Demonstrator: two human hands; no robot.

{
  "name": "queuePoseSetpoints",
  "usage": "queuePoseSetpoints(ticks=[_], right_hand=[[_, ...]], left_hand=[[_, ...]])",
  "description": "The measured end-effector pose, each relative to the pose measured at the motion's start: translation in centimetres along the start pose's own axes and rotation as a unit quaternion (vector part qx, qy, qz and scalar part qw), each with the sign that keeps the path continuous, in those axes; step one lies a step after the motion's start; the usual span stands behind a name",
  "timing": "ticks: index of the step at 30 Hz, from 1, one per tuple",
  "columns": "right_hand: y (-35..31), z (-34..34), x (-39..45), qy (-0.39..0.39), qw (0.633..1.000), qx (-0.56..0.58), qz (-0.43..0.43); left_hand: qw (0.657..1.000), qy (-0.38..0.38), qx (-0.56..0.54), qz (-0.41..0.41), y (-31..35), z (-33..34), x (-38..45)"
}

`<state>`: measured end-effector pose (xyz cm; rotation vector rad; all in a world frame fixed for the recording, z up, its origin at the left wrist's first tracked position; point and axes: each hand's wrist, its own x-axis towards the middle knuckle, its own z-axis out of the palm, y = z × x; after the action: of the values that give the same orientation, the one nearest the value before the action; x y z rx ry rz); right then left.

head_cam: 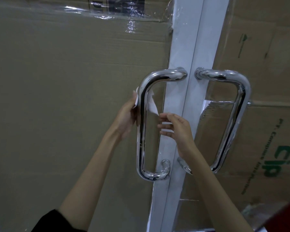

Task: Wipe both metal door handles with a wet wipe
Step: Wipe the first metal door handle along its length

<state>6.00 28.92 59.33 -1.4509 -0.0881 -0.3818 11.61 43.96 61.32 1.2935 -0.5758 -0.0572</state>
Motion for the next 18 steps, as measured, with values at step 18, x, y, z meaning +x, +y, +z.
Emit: queuePoseSetpoints(ticks=[18], right_hand=[[1.6, 2.8, 0.4, -0.002, 1.0, 0.0, -0.009]], left_hand=[[0.978, 0.151, 0.048, 0.135, -3.4, -0.5, -2.5]])
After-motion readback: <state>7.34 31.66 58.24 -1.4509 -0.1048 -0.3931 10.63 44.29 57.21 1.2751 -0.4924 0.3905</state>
